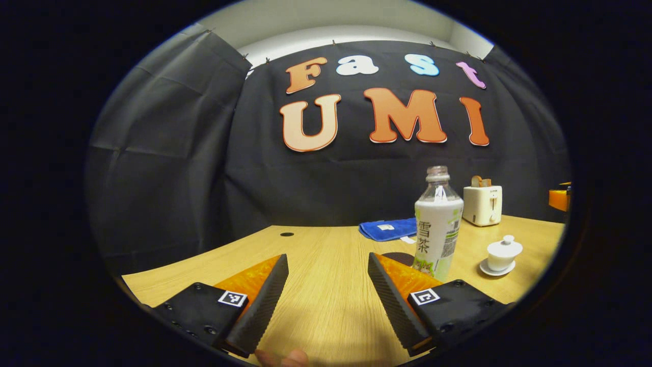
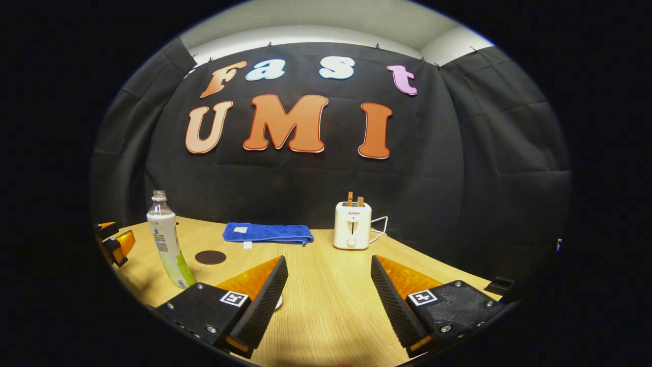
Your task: Open the teacup lid with one hand, grasp the water bottle and pour water into the teacup with the other hand; after pouring, place the water bottle on the coaster and then close the teacup lid.
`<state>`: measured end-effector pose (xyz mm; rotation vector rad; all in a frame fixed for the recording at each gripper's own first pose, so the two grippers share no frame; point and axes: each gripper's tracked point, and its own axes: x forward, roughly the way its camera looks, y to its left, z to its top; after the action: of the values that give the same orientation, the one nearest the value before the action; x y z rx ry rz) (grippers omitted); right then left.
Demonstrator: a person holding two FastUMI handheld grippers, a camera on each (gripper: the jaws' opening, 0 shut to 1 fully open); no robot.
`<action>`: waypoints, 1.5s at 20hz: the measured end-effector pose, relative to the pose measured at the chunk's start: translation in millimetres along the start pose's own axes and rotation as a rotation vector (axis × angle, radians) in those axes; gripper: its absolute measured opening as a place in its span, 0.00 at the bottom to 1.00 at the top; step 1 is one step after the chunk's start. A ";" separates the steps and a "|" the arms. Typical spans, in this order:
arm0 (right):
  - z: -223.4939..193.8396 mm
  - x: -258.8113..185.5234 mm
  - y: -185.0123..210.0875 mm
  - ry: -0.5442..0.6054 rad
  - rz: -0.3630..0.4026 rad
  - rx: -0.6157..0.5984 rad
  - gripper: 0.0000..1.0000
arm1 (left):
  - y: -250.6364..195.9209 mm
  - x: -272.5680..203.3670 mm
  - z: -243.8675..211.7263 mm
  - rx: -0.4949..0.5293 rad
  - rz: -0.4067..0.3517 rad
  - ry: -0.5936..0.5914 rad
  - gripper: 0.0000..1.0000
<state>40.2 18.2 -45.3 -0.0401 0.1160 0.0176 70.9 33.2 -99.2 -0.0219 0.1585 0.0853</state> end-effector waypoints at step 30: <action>-38.7 52.7 125.4 0.159 0.241 0.015 0.91 | 18.8 18.8 -0.7 -0.011 0.107 0.004 1.00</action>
<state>85.6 142.8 -94.6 -0.0123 0.2794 0.2549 87.6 53.5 -103.1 -0.0250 0.1630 0.1927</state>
